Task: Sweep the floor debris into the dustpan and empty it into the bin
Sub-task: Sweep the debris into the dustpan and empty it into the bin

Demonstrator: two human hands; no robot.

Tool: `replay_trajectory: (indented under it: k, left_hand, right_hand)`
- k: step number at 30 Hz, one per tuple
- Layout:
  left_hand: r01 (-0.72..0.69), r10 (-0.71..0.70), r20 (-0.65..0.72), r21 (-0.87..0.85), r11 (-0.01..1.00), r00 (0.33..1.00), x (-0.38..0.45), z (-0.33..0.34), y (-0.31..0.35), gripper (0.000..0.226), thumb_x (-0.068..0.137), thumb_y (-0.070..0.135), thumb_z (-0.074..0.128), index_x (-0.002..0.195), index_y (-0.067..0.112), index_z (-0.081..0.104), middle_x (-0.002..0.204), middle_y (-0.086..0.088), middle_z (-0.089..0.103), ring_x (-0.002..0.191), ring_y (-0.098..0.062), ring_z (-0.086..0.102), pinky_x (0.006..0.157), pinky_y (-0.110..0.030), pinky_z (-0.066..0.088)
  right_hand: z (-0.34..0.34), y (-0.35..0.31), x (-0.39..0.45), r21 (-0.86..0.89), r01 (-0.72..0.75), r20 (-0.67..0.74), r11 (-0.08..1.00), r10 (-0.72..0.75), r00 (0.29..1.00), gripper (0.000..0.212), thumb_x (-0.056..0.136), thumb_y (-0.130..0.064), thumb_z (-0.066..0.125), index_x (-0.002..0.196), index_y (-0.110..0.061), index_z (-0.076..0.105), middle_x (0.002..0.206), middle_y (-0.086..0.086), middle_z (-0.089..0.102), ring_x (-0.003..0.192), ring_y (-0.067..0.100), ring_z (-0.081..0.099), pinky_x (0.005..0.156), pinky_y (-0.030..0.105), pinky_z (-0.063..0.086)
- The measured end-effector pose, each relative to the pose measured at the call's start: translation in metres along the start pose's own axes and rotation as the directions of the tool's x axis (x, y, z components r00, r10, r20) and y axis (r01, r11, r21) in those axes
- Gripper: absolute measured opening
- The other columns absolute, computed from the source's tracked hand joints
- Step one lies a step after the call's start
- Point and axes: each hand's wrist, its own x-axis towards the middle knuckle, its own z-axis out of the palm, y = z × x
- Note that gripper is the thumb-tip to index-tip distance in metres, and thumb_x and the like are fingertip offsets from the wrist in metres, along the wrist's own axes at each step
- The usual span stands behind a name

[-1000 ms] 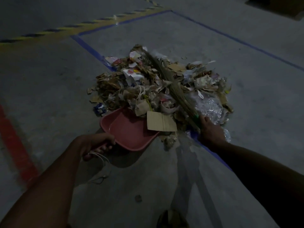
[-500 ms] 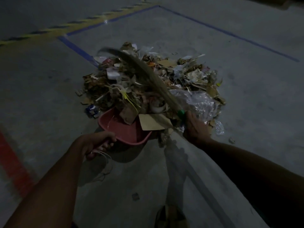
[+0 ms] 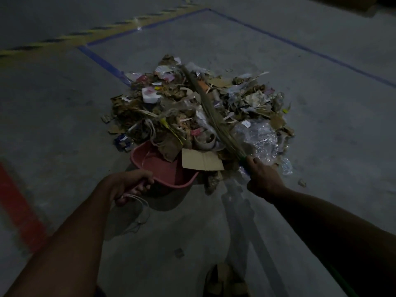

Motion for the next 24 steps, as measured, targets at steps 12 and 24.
replay_trajectory:
  k: [12,24]
  left_hand:
    - [-0.002,0.003,-0.021,0.046,0.999,1.0,0.006,-0.008,-0.001,0.028,0.083,0.024,0.058,0.059,0.011,0.054,0.052,0.001,0.031,0.033,-0.009,0.022,0.037,-0.012,0.019]
    - [-0.005,0.008,-0.063,0.048,0.999,0.998,-0.005,-0.001,-0.004,0.037,0.094,0.023,0.053,0.059,0.01,0.051,0.046,0.002,0.032,0.028,-0.008,0.023,0.034,-0.011,0.018]
  right_hand:
    - [-0.013,0.005,-0.002,0.198,0.067,-0.147,0.978,-0.038,0.988,0.044,0.08,-0.017,0.065,0.11,-0.025,0.035,0.1,0.0,0.056,0.071,0.027,0.058,0.054,0.04,0.051]
    - [-0.005,-0.022,0.001,0.151,-0.136,0.065,0.979,0.128,0.99,0.068,0.079,-0.016,0.069,0.135,-0.02,0.03,0.114,0.009,0.055,0.077,0.022,0.051,0.05,0.027,0.038]
